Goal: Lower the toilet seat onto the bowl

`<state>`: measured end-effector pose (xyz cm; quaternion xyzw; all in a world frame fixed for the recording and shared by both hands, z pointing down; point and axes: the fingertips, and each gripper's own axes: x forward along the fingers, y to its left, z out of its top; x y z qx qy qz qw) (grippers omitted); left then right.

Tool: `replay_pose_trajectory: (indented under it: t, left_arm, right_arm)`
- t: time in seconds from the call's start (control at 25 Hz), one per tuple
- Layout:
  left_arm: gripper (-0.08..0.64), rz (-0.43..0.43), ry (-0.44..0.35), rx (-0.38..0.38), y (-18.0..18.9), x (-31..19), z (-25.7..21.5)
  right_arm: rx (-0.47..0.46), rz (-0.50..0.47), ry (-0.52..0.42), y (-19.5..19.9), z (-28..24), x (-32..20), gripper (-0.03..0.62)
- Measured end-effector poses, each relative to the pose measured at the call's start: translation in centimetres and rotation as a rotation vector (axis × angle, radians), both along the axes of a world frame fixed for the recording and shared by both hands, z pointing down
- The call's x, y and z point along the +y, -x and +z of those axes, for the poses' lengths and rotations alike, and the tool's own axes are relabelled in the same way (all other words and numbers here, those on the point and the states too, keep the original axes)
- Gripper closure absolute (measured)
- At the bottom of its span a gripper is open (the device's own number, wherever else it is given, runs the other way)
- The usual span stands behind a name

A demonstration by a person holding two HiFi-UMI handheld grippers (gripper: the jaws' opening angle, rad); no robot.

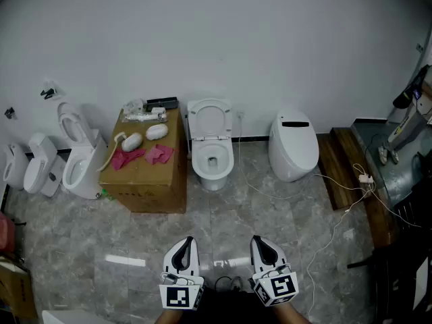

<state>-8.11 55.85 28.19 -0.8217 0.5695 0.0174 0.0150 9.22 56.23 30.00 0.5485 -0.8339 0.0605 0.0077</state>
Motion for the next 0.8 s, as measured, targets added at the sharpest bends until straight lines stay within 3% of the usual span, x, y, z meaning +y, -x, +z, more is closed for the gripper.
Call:
replay_pose_trajectory:
  t: [0.28, 0.52, 0.64, 0.8]
  left_arm:
    - [0.549, 0.002, 0.068, -0.068, 0.1, 0.3, 1.1]
    - [0.549, -0.014, 0.03, -0.013, -0.5, 0.1, 0.4]
    - [0.549, -0.013, 0.059, -0.049, -0.9, 0.2, 0.6]
    - [0.551, -0.035, 0.027, -0.006, -1.6, 0.0, 0.3]
  right_arm:
    - [0.001, 0.001, -0.002, -0.1, 0.2, 0.0, 0.566]
    - [-0.026, 0.007, -0.004, -1.0, -0.2, -0.1, 0.566]
    - [-0.041, 0.006, -0.007, -1.4, -0.3, -0.1, 0.566]
    - [-0.039, -0.002, -0.006, -2.1, -0.3, -0.2, 0.566]
